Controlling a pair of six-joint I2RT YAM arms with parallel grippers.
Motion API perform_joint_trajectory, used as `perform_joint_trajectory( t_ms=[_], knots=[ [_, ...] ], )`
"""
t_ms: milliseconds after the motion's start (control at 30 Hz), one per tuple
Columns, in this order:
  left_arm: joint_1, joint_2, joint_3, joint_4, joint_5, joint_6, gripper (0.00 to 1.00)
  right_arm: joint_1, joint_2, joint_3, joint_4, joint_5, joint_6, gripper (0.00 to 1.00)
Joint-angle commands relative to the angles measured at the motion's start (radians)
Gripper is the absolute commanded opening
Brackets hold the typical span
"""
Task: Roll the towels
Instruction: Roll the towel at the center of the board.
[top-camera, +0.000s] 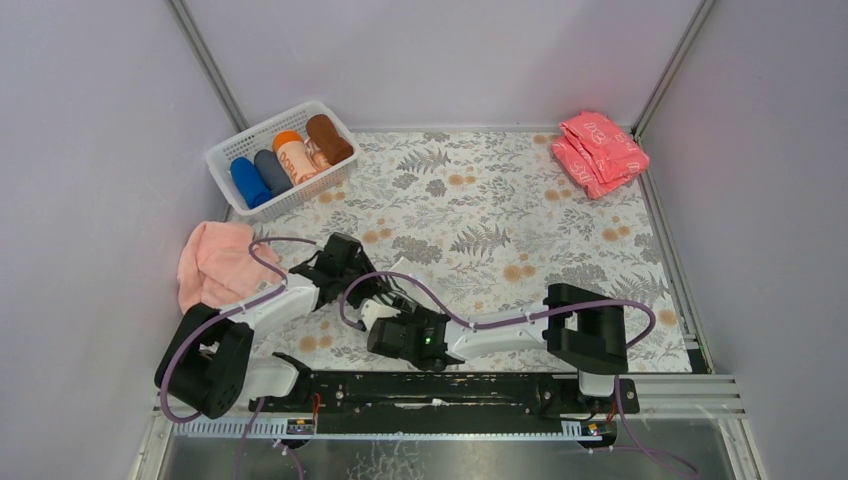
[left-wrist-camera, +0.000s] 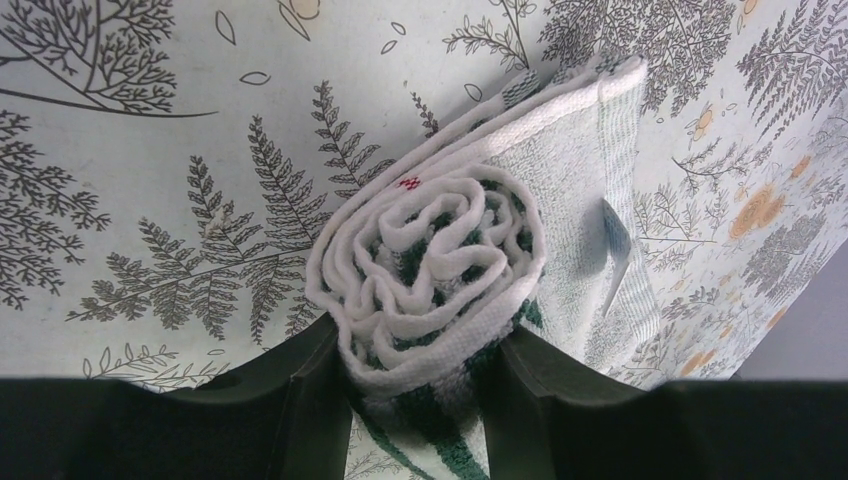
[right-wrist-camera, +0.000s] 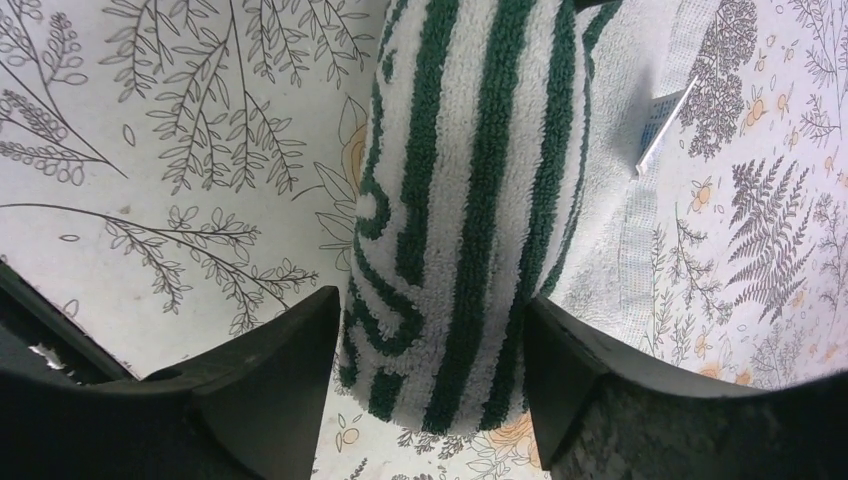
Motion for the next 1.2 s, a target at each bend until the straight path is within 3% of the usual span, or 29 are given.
perform_joint_trajectory(
  t_ms=[0, 133, 200, 433, 800, 967, 1167],
  knots=[
    [-0.002, 0.038, -0.006, -0.120, -0.088, 0.058, 0.41, 0.004, 0.041, -0.058, -0.028, -0.071, 0.029, 0.66],
    [-0.002, 0.031, 0.011, -0.140, -0.103, 0.066, 0.43, -0.006, 0.045, -0.100, -0.004, -0.149, 0.050, 0.46],
    [-0.002, 0.021, 0.023, -0.158, -0.117, 0.069, 0.45, -0.024, 0.033, -0.123, 0.005, -0.195, 0.063, 0.41],
    [0.012, -0.022, 0.052, -0.199, -0.138, 0.067, 0.54, -0.169, -0.122, -0.259, 0.167, -0.596, 0.088, 0.19],
    [0.023, -0.238, 0.058, -0.272, -0.138, 0.020, 0.83, -0.455, -0.112, -0.401, 0.539, -1.263, 0.288, 0.15],
    [0.022, -0.292, 0.019, -0.262, -0.083, -0.001, 0.85, -0.524, -0.043, -0.463, 0.746, -1.404, 0.431, 0.15],
    [0.021, -0.223, -0.005, -0.180, -0.060, -0.013, 0.85, -0.578, 0.076, -0.509, 0.954, -1.498, 0.600, 0.14]
  ],
)
